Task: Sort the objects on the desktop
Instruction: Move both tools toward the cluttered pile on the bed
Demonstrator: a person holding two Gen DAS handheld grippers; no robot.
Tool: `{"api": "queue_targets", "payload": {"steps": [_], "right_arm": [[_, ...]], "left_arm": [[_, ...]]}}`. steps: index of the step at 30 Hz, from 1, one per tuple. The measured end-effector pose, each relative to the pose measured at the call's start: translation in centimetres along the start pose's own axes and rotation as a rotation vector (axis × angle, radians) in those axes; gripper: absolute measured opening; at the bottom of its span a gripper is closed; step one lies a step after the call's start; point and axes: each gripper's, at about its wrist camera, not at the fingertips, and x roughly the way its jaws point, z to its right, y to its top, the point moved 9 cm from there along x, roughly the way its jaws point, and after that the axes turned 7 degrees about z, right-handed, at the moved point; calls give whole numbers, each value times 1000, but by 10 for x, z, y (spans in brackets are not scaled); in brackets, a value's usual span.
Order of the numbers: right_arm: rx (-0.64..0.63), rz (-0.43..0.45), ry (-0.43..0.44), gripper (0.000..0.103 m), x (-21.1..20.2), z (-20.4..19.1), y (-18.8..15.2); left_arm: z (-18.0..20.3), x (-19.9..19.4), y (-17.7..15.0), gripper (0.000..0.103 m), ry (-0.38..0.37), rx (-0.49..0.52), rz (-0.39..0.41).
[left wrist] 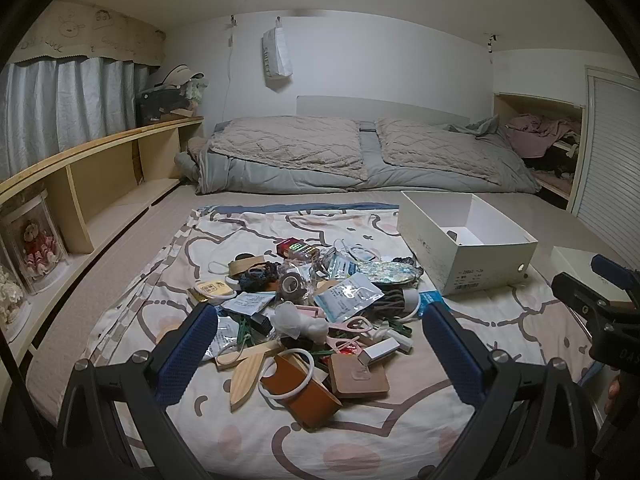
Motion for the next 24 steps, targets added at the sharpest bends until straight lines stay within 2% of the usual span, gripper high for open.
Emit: {"api": "queue_targets", "payload": {"steps": [24], "right_arm": [[-1, -3, 10, 103, 4, -1, -1]], "left_arm": [[6, -2, 2, 103, -14, -1, -4]]}}
